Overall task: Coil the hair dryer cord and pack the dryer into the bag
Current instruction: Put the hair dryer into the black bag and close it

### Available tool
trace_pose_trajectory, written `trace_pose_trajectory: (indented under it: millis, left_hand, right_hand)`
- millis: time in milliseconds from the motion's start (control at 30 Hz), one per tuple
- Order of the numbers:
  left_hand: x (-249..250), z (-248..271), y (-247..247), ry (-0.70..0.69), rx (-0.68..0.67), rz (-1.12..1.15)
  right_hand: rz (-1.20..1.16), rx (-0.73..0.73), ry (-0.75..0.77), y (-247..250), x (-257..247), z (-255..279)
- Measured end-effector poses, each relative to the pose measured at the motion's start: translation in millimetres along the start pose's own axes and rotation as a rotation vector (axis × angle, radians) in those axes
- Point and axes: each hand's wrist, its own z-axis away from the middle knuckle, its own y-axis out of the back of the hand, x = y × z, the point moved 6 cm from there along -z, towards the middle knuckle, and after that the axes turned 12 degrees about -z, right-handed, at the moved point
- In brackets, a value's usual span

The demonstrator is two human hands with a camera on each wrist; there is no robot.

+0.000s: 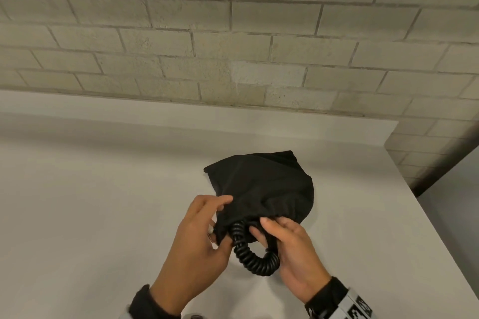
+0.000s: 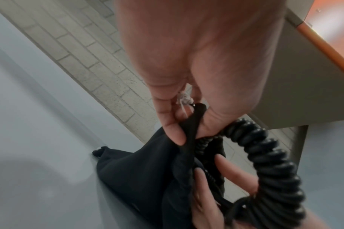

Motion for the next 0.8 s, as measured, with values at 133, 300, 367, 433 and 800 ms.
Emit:
trace_pose_trajectory:
  millis: [133,300,367,433,800]
  left_hand:
    - [3.6,4.1,-8.8,0.009,-0.001,0.020]
    - [15.7,12.4,-10.7,-0.032,0.005,0.140]
    - [22.8,14.7,-7.9,-0.089,0.018,0.133]
    - [28.1,16.9,-9.3,-0.128,-0.008,0.116]
    - [12.9,22.6,-9.8,-0.031,0.063,0.081]
  right_hand:
    - [-0.056,0.130,0.013,9.5,7.6,0.1]
    - [0.064,0.225,0.090,12.3,10.3,-1.8]
    - [0.097,0.258,0.140,12.5,6.9,-3.2]
    - [0.118,0.286,0.209,11.0,1.5,-6.0]
    - [0.437,0.037,0.148,-7.5,21.5,-8.9]
